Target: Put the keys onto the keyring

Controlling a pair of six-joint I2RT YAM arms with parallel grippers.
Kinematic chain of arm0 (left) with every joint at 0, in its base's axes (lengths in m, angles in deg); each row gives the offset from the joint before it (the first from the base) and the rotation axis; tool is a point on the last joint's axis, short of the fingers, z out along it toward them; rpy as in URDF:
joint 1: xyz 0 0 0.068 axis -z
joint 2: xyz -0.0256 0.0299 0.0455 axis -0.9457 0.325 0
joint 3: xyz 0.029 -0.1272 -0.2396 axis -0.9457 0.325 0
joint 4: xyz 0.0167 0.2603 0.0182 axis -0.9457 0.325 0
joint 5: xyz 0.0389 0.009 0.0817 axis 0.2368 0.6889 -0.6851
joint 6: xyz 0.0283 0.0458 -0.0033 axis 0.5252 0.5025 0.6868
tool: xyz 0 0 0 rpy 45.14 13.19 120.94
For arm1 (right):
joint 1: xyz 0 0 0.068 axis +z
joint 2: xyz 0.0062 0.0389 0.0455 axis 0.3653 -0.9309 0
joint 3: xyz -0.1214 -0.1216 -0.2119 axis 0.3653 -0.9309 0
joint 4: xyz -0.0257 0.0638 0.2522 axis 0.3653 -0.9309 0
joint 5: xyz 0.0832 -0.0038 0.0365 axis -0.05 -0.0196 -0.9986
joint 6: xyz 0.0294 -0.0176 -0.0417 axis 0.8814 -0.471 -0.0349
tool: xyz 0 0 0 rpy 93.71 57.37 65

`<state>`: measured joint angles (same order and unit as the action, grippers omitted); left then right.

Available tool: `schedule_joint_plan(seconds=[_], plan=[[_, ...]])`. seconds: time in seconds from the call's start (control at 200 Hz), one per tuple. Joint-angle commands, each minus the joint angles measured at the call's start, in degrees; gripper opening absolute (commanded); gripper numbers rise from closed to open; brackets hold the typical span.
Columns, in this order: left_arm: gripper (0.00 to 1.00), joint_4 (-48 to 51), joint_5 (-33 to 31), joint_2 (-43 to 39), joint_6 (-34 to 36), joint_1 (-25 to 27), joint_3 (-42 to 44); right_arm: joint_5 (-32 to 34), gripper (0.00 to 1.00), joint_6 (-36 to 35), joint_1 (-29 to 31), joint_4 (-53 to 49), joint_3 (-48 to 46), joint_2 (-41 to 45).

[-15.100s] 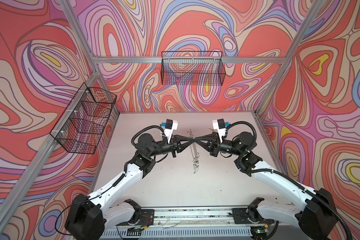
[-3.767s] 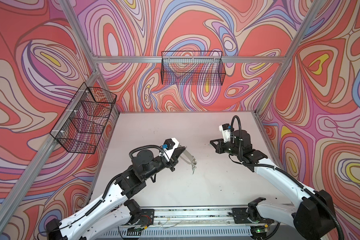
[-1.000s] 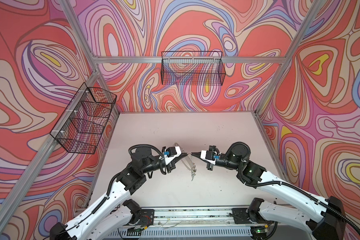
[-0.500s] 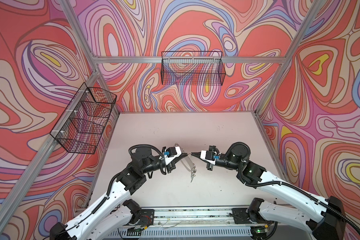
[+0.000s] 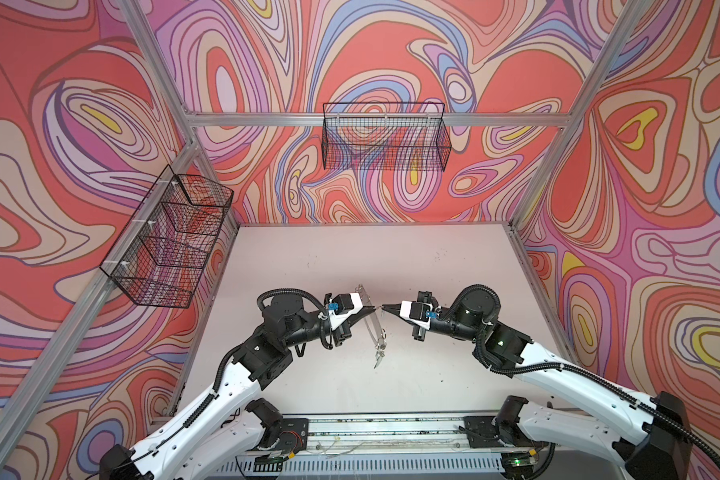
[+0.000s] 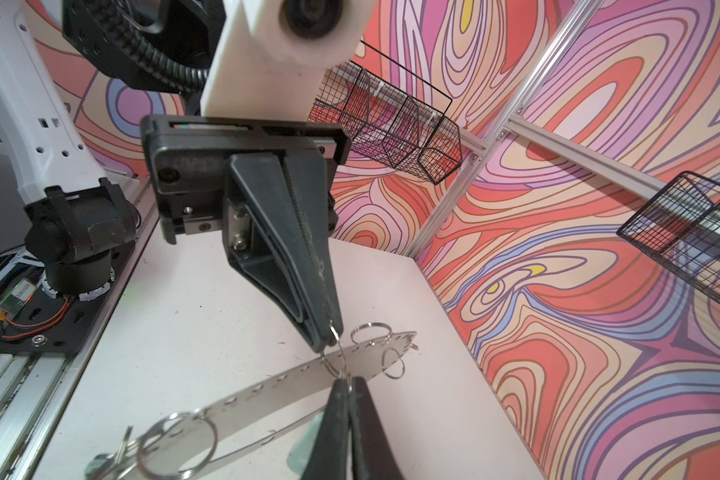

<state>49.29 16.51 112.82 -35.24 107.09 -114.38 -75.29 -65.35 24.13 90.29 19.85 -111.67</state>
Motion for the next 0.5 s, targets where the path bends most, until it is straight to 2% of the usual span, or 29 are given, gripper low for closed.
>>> schedule_joint_plan(seconds=[0.0,0.496], plan=[[0.0,-2.14,1.1,-0.72,0.62,-0.11,0.04,2.22,0.0,0.24,0.45,1.82,-0.09,1.1],[0.0,-2.31,0.14,-0.55,0.16,-0.11,0.04,-1.53,0.0,-1.34,0.51,-0.17,-0.04,1.15]])
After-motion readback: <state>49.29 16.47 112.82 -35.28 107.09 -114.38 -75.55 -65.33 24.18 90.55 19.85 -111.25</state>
